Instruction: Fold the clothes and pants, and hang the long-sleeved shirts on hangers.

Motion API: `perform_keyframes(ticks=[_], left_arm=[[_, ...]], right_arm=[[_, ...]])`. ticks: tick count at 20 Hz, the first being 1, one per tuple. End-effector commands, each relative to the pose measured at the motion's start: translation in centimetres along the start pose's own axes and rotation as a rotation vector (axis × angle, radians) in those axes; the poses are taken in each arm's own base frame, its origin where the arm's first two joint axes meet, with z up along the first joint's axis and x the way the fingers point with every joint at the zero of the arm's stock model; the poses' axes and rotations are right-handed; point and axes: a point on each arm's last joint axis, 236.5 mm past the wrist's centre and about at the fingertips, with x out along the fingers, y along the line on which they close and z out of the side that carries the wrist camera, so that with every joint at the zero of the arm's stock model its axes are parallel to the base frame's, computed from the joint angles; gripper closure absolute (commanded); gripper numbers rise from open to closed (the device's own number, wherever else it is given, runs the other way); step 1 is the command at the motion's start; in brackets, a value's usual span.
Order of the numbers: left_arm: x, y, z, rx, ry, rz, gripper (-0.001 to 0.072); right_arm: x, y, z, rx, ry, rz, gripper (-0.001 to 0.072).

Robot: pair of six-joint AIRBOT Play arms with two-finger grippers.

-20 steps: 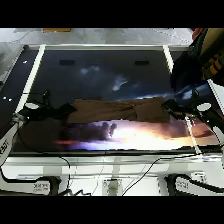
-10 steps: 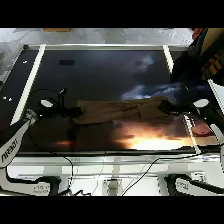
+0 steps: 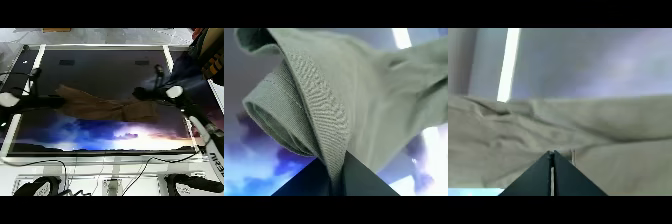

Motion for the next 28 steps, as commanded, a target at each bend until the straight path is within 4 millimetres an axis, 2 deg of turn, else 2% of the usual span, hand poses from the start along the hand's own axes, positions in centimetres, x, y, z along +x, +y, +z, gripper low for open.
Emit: perform_keyframes(ticks=[1, 4, 7, 9, 11, 12, 15, 16, 18, 20, 23, 25, 28], left_arm=[[-5.8, -1.5, 1.8, 0.075, -0.122, 0.069, 0.0691], [-6.7, -2.0, 2.1, 0.076, -0.147, 0.069, 0.0691], [-6.2, -1.9, 2.0, -0.017, -0.139, 0.055, 0.069], [-6.0, -1.9, 2.1, -0.027, -0.141, 0.046, 0.069], [-5.6, -2.2, 2.6, -0.051, -0.158, 0.021, 0.069], [-5.4, -2.3, 3.0, -0.068, -0.17, 0.007, 0.069], [-3.7, -3.2, 4.3, -0.16, -0.199, -0.08, 0.069], [-2.5, -3.8, 4.5, -0.193, -0.192, -0.122, 0.069], [0.4, -6.0, 4.4, -0.241, -0.156, -0.209, 0.069], [3.9, -9.8, 4.2, -0.233, -0.132, -0.297, 0.069], [8.9, -17.5, 3.5, -0.189, -0.142, -0.406, 0.0691], [11.9, -21.6, 2.5, -0.177, -0.168, -0.403, 0.0691], [15.1, -26.6, 0.7, -0.122, -0.191, -0.38, 0.069]], right_arm=[[6.2, 6.6, -5.2, 0.029, 0.112, 0.086, 0.0695], [12.0, 13.4, -11.3, -0.033, 0.226, 0.161, 0.0695], [16.1, 19.4, -13.6, -0.049, 0.211, 0.227, 0.0695], [17.9, 21.6, -14.4, -0.017, 0.213, 0.251, 0.0695], [18.9, 21.5, -14.8, -0.002, 0.219, 0.247, 0.0695], [19.1, 20.8, -14.5, -0.008, 0.216, 0.235, 0.0694], [17.9, 17.3, -11.9, -0.032, 0.249, 0.183, 0.0694], [17.0, 15.3, -10.2, -0.04, 0.257, 0.153, 0.0694], [14.1, 10.1, -6.0, -0.072, 0.26, 0.062, 0.0694], [9.6, 3.8, -1.1, -0.074, 0.24, -0.05, 0.0694], [1.3, -4.0, 5.1, 0.001, 0.171, -0.175, 0.0693], [-3.8, -8.1, 7.4, 0.063, 0.131, -0.238, 0.0693], [-9.6, -13.5, 8.6, 0.137, 0.103, -0.335, 0.0694]])
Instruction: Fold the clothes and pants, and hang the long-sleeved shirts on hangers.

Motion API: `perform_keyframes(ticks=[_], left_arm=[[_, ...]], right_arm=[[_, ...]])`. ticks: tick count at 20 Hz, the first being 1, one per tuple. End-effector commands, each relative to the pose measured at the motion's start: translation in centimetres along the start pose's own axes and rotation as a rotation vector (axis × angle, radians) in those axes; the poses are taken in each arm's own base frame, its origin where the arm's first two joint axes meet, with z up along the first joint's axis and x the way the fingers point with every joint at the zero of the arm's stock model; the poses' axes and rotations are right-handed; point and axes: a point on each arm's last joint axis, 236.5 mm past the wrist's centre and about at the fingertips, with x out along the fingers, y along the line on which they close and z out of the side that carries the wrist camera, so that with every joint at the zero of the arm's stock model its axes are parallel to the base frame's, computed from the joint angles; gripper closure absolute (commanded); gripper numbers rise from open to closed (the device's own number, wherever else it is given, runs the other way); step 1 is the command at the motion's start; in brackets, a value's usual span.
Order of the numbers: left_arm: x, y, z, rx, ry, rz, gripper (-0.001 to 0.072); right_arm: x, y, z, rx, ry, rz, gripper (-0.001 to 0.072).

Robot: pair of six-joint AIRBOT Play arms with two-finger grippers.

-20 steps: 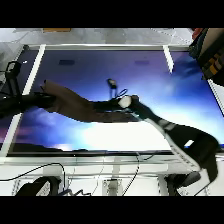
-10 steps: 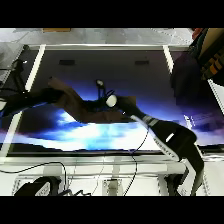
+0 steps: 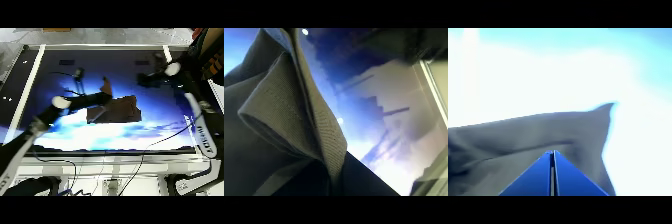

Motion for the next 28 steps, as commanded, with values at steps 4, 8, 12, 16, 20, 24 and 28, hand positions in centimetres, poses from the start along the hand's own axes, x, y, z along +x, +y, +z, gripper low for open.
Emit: perform_keyframes(ticks=[4, 8, 12, 16, 20, 24, 28], left_arm=[[7.4, -4.5, -4.7, 0.068, -0.04, 0.028, 0.0051], [6.4, -4.3, -2.9, 0.085, -0.074, 0.031, 0.0009], [4.7, -3.3, 0.4, 0.088, -0.137, 0.05, 0.0009], [4.0, -1.9, 1.7, 0.077, -0.153, 0.065, 0.0009], [4.0, -1.9, 1.7, 0.077, -0.148, 0.063, 0.0009], [4.0, -2.0, 1.5, 0.077, -0.143, 0.06, 0.0009], [4.0, -2.0, 1.5, 0.087, -0.142, 0.062, 0.0009]], right_arm=[[-7.1, -11.9, -0.7, 0.097, 0.053, -0.169, 0.0693], [-6.6, -13.5, -1.8, -0.1, 0.098, -0.164, 0.0694], [-2.8, -11.1, -6.8, -0.204, 0.199, 0.044, 0.0607], [1.9, -10.0, -11.2, 0.007, 0.232, 0.098, 0.0005], [6.2, -8.7, -16.0, 0.151, 0.378, 0.109, 0.0009], [9.2, -5.4, -16.9, 0.185, 0.394, 0.187, 0.0016], [10.8, -3.8, -17.0, 0.15, 0.373, 0.18, 0.0038]])
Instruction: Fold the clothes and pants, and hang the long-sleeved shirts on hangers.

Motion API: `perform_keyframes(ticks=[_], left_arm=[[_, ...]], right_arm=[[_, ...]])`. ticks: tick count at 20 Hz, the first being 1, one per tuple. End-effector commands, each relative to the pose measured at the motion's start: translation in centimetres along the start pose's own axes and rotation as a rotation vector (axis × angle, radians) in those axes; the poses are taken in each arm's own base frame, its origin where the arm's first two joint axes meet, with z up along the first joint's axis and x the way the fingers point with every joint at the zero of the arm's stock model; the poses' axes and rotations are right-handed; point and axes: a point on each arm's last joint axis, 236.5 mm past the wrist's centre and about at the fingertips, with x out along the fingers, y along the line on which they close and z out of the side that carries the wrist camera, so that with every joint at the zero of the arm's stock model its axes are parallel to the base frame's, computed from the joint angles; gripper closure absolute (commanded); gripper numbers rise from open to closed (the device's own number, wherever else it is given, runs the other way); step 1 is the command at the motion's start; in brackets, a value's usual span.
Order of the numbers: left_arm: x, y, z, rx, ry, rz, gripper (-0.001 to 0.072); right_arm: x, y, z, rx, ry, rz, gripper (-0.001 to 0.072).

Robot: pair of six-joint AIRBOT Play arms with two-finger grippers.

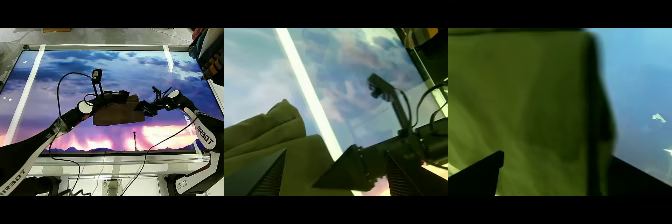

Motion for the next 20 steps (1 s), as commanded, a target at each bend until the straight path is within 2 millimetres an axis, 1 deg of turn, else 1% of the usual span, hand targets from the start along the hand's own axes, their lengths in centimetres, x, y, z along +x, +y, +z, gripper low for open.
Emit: perform_keyframes(ticks=[1, 2, 3, 4, 6, 7, 8, 9, 10, 11, 12, 13, 14, 15, 16, 17, 18, 19, 20], left_arm=[[0.0, 0.1, 0.0, 0.042, 0.003, 0.005, 0.0009], [0.0, 0.2, -0.1, 0.084, 0.007, 0.01, 0.001], [0.0, 0.3, -0.2, 0.117, 0.01, 0.014, 0.0009], [0.0, 0.4, -0.2, 0.141, 0.012, 0.017, 0.001], [-0.1, 0.9, -0.1, 0.19, 0.014, 0.029, 0.0011], [-0.1, 1.2, 0.0, 0.202, 0.013, 0.034, 0.0013], [-0.2, 1.5, 0.2, 0.2, 0.013, 0.039, 0.0017], [-0.2, 1.7, 0.0, 0.198, 0.03, 0.035, 0.0124], [-0.4, 2.0, -0.7, 0.218, 0.071, 0.024, 0.0349], [-0.8, 2.4, -1.8, 0.265, 0.136, 0.012, 0.0598], [-1.4, 3.3, -3.1, 0.337, 0.215, 0.009, 0.0691], [-2.3, 4.6, -4.6, 0.419, 0.308, 0.014, 0.069], [-3.7, 6.5, -6.1, 0.489, 0.415, 0.034, 0.0691], [-5.2, 8.7, -7.0, 0.525, 0.506, 0.077, 0.0691], [-7.0, 11.6, -7.3, 0.534, 0.587, 0.16, 0.0691], [-9.0, 14.6, -6.8, 0.522, 0.639, 0.267, 0.0691], [-11.4, 17.7, -5.8, 0.484, 0.668, 0.403, 0.0691], [-13.8, 20.3, -4.1, 0.393, 0.645, 0.542, 0.0691], [-15.6, 21.8, -2.4, 0.275, 0.578, 0.638, 0.069]], right_arm=[[2.2, 1.2, 0.4, -0.02, -0.027, -0.009, 0.0042], [2.6, 1.8, 0.5, -0.031, -0.037, -0.003, 0.0097], [3.0, 2.6, 0.5, -0.06, -0.044, 0.005, 0.0181], [3.5, 3.3, 0.6, -0.086, -0.053, 0.009, 0.031], [4.1, 4.1, 1.2, -0.109, -0.09, 0.004, 0.0616], [4.1, 4.3, 1.8, -0.12, -0.115, -0.003, 0.0693], [3.7, 4.7, 2.5, -0.133, -0.135, -0.005, 0.0693], [2.9, 5.0, 3.5, -0.147, -0.161, -0.006, 0.0693], [1.9, 5.4, 4.5, -0.156, -0.191, -0.002, 0.0693], [0.4, 5.9, 5.6, -0.163, -0.229, 0.004, 0.0693], [-1.4, 6.3, 6.7, -0.167, -0.27, 0.01, 0.0693], [-3.6, 6.5, 7.8, -0.171, -0.319, 0.012, 0.0694], [-5.9, 6.4, 8.7, -0.171, -0.366, 0.009, 0.0694], [-8.6, 6.0, 9.4, -0.168, -0.417, -0.001, 0.0693], [-11.2, 5.2, 9.8, -0.163, -0.457, -0.018, 0.0694], [-14.1, 4.1, 10.0, -0.155, -0.495, -0.044, 0.0693], [-17.0, 2.5, 9.8, -0.125, -0.525, -0.076, 0.0693], [-19.7, 0.7, 9.4, -0.087, -0.549, -0.114, 0.0693], [-22.4, -1.2, 8.8, -0.043, -0.573, -0.157, 0.0693]])
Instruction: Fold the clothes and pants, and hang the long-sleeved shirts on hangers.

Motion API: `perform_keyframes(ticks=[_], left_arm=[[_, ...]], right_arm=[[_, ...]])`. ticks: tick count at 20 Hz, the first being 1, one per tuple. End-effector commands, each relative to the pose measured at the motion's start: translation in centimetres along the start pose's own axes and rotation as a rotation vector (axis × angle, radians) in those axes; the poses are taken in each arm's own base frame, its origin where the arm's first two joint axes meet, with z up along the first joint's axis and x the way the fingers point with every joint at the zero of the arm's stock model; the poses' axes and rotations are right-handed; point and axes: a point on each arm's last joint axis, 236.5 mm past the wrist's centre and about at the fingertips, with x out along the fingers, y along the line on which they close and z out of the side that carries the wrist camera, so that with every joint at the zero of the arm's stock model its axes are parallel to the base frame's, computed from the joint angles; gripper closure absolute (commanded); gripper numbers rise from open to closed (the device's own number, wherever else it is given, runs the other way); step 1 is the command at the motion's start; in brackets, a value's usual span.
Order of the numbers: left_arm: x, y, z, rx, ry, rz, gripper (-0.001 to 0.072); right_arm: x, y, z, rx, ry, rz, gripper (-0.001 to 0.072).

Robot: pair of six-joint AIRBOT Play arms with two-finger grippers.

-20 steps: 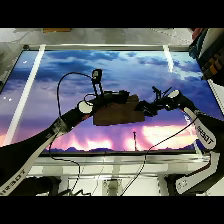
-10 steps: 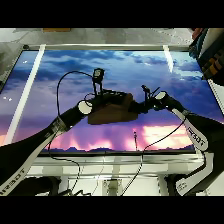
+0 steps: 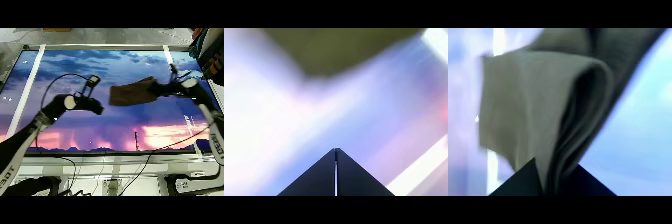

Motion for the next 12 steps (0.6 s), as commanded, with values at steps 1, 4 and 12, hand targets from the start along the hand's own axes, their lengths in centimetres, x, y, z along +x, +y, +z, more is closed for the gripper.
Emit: perform_keyframes(ticks=[1, 4, 12], left_arm=[[-5.7, 10.5, -4.3, -0.347, 0.097, 0.315, 0.069], [-10.7, 14.0, -3.3, -0.516, -0.038, 0.382, 0.069], [-15.1, 15.1, -2.4, -0.542, -0.139, 0.422, 0.069]], right_arm=[[-9.3, -6.8, 2.1, 0.083, -0.083, -0.174, 0.0693], [-17.9, -13.7, 1.5, 0.27, -0.156, -0.322, 0.0693], [-35.3, -27.3, -12.6, 1.017, -0.196, -0.735, 0.0693]])
